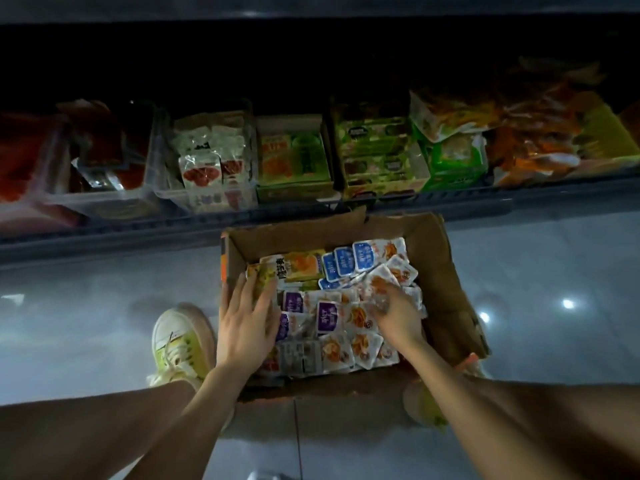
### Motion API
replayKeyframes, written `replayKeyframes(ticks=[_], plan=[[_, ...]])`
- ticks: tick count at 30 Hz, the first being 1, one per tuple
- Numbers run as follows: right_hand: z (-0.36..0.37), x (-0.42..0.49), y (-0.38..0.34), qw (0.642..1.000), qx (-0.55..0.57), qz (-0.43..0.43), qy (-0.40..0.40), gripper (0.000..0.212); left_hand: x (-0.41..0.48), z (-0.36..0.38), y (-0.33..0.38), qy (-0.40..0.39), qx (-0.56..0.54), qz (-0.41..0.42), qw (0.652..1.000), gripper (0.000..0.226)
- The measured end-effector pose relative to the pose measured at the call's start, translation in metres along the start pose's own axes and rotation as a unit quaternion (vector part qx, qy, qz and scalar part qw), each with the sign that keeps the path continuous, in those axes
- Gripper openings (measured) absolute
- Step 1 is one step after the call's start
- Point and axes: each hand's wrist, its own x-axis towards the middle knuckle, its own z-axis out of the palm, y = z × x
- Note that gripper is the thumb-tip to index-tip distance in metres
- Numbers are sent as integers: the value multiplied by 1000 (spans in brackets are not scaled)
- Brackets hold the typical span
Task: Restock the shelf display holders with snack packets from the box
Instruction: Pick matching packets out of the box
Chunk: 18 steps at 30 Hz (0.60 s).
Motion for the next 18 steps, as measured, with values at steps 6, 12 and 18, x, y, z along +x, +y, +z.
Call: replayKeyframes(ticks=[6, 12, 18], plan=[[22, 60, -11, 994, -83, -42, 54, 73, 9, 10, 3, -4, -7, -22, 1000, 56], [44, 81, -6, 993, -70, 34, 87, 89, 30, 22, 30, -10, -141, -55, 988, 38], [39, 85, 23, 990, -82, -4, 113, 72, 97, 73, 67, -80, -306, -157, 936, 40]])
